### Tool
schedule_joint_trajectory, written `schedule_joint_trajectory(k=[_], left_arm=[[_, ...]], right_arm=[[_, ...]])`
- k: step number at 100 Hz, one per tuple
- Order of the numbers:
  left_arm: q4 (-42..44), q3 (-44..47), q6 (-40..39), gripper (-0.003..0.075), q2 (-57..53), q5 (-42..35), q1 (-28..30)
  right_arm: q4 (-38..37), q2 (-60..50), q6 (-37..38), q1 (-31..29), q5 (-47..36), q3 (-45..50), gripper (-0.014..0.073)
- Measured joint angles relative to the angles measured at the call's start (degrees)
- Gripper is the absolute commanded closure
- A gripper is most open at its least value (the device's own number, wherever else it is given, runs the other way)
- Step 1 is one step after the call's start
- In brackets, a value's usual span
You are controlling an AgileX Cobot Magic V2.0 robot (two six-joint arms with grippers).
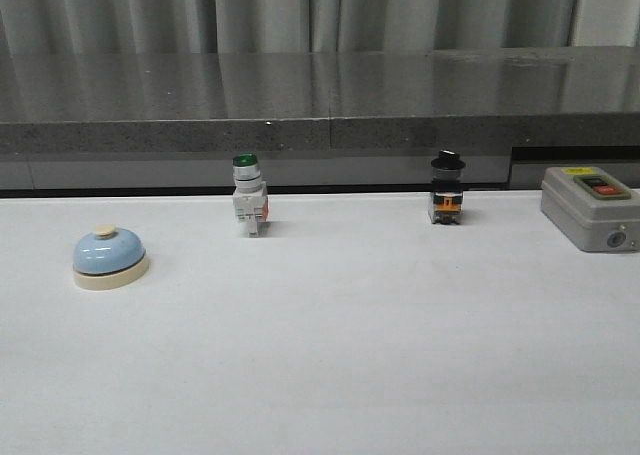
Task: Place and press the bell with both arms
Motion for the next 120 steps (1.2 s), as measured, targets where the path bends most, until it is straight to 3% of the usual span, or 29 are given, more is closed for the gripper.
schedule_joint_trajectory(k=[47, 65, 86, 120], left_arm=[[-0.1, -0.3, -0.1, 0.0741, 0.0, -4.0, 0.0], [-1.2, -6.5, -0.1, 0.0741, 1.2, 4.8, 0.0], [-1.5, -18.0, 1.6, 0.0741, 11.1, 15.9, 0.0], [-3.1, -29.6, 9.3, 0.0741, 32.2, 20.6, 0.0]], right_arm=[[0.0, 0.0, 0.0, 0.0, 0.0, 0.0, 0.0655], [0.0, 0.0, 0.0, 0.0, 0.0, 0.0, 0.0655], [0.0, 0.0, 0.0, 0.0, 0.0, 0.0, 0.0655], [0.0, 0.0, 0.0, 0.0, 0.0, 0.0, 0.0655]])
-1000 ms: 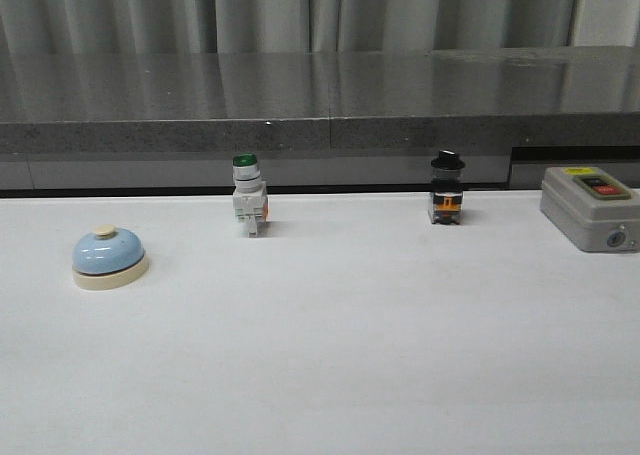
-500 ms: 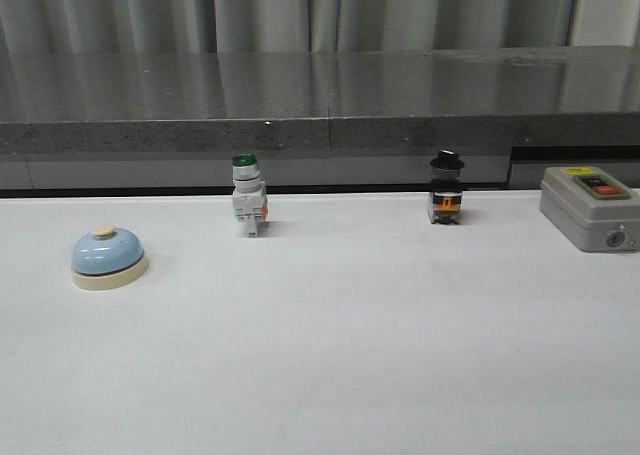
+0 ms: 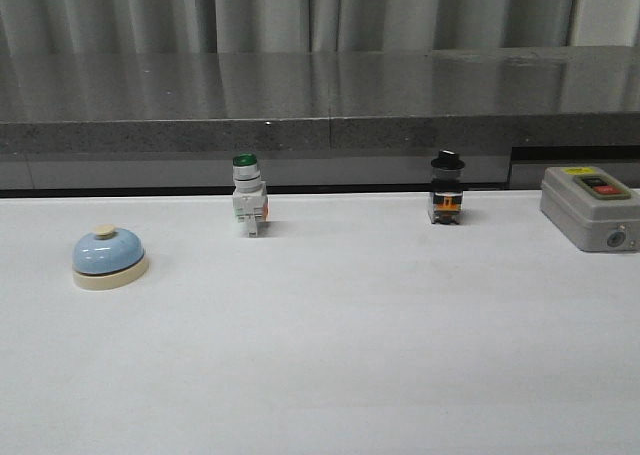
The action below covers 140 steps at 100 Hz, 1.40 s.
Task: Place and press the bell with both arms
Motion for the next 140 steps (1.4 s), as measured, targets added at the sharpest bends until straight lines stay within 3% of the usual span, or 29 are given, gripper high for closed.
schedule_joint_trajectory(k=[15, 22, 29, 44, 51, 65, 100, 140], left_arm=[[-0.7, -3.6, 1.9, 0.0735, 9.1, 0.2, 0.0], [-0.6, -5.6, 4.2, 0.0687, 13.7, 0.3, 0.0], [-0.6, -7.7, 5.6, 0.0585, 17.3, 0.3, 0.0], [-1.8, -12.3, 6.7, 0.0252, 25.2, 0.3, 0.0], [-2.8, -14.4, 6.7, 0.0164, 28.5, 0.3, 0.0], [-6.1, -19.3, 6.7, 0.0155, 36.4, 1.5, 0.0], [-8.5, -36.2, 6.7, 0.0156, 57.7, 13.2, -0.2], [-8.7, -49.0, 6.7, 0.0156, 74.2, 17.9, -7.0]], right_arm=[[0.0, 0.0, 0.0, 0.0, 0.0, 0.0, 0.0655], [0.0, 0.0, 0.0, 0.0, 0.0, 0.0, 0.0655], [0.0, 0.0, 0.0, 0.0, 0.0, 0.0, 0.0655], [0.0, 0.0, 0.0, 0.0, 0.0, 0.0, 0.0655], [0.0, 0.0, 0.0, 0.0, 0.0, 0.0, 0.0655], [0.0, 0.0, 0.0, 0.0, 0.0, 0.0, 0.0655], [0.0, 0.0, 0.0, 0.0, 0.0, 0.0, 0.0655], [0.0, 0.0, 0.0, 0.0, 0.0, 0.0, 0.0655]])
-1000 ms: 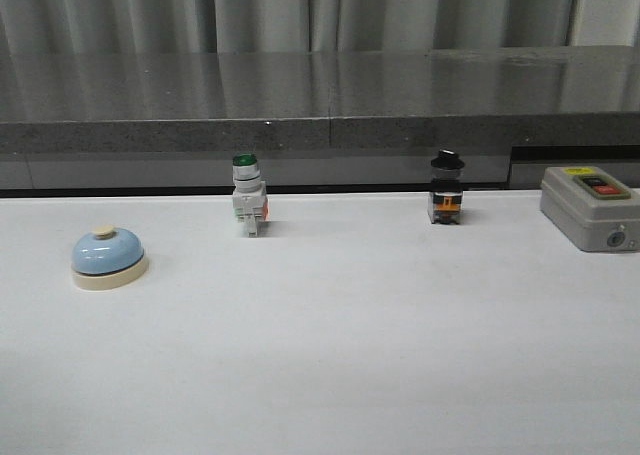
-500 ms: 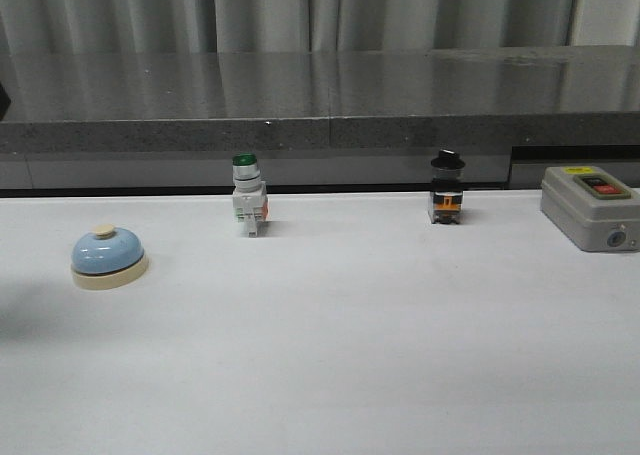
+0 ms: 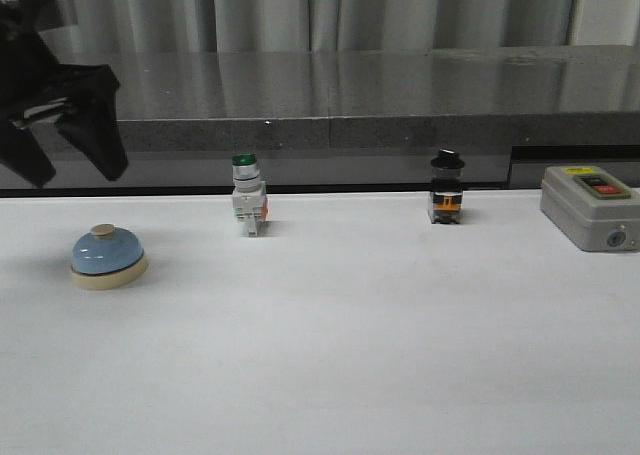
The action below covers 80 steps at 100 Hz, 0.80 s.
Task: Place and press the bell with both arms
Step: 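Lower the left gripper over the blue bell and close on it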
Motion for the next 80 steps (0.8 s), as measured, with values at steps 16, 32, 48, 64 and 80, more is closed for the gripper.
schedule_joint_trajectory(k=[16, 32, 48, 64, 80], left_arm=[[0.0, -0.9, 0.0, 0.0156, 3.3, 0.7, -0.9], [-0.1, -1.0, 0.0, 0.0156, 5.8, 0.8, -0.9], [-0.1, -1.1, 0.0, 0.0156, 7.4, 0.9, -0.9], [-0.1, -1.1, 0.0, 0.0156, 9.4, 1.0, -0.9], [-0.2, -1.1, 0.0, 0.0182, 10.1, 1.0, -1.1]], right_arm=[[0.0, 0.0, 0.0, 0.0, 0.0, 0.0, 0.0655], [0.0, 0.0, 0.0, 0.0, 0.0, 0.0, 0.0655], [0.0, 0.0, 0.0, 0.0, 0.0, 0.0, 0.0655], [0.0, 0.0, 0.0, 0.0, 0.0, 0.0, 0.0655], [0.0, 0.0, 0.0, 0.0, 0.0, 0.0, 0.0655]])
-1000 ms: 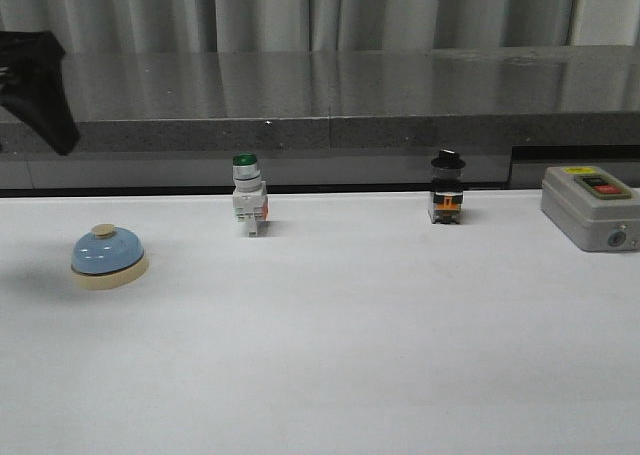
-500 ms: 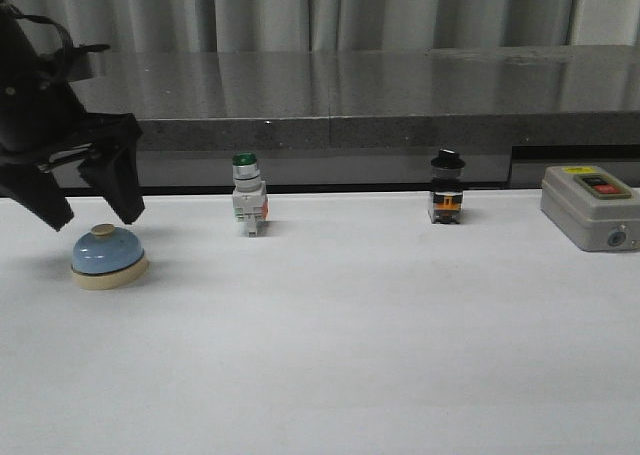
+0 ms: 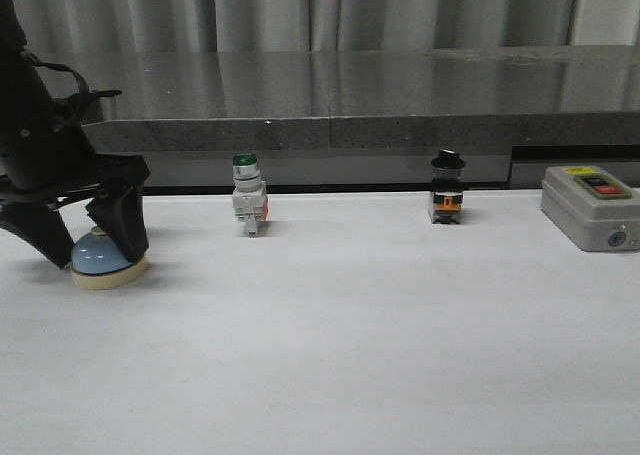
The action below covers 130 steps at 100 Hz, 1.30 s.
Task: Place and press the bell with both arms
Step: 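Lower the left gripper over the blue bell and close on it, then lift the bell with the left gripper and carry it toward table center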
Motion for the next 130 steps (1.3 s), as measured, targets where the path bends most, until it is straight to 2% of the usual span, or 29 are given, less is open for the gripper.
schedule_joint_trajectory(k=[15, 27, 48, 65, 90, 114, 130], left_arm=[[-0.1, -0.1, 0.0, 0.0333, 0.0, 0.1, 0.0], [-0.1, -0.1, 0.0, 0.0395, 0.0, 0.1, 0.0], [-0.7, -2.1, 0.0, 0.0396, 0.0, 1.3, -0.3], [-0.7, -5.7, 0.0, 0.0398, -1.2, 1.8, -2.8], [-0.7, -12.6, 0.0, 0.0398, -2.9, 5.4, -11.8], [0.4, -14.3, 0.0, 0.0399, -2.2, 5.5, -22.1], [1.1, -15.9, 0.0, 0.0399, 1.1, 5.7, -26.4]], right_arm=[[0.0, 0.0, 0.0, 0.0, 0.0, 0.0, 0.0655], [0.0, 0.0, 0.0, 0.0, 0.0, 0.0, 0.0655], [0.0, 0.0, 0.0, 0.0, 0.0, 0.0, 0.0655], [0.0, 0.0, 0.0, 0.0, 0.0, 0.0, 0.0655], [0.0, 0.0, 0.0, 0.0, 0.0, 0.0, 0.0655], [0.0, 0.0, 0.0, 0.0, 0.0, 0.0, 0.0655], [0.0, 0.0, 0.0, 0.0, 0.0, 0.0, 0.0655]])
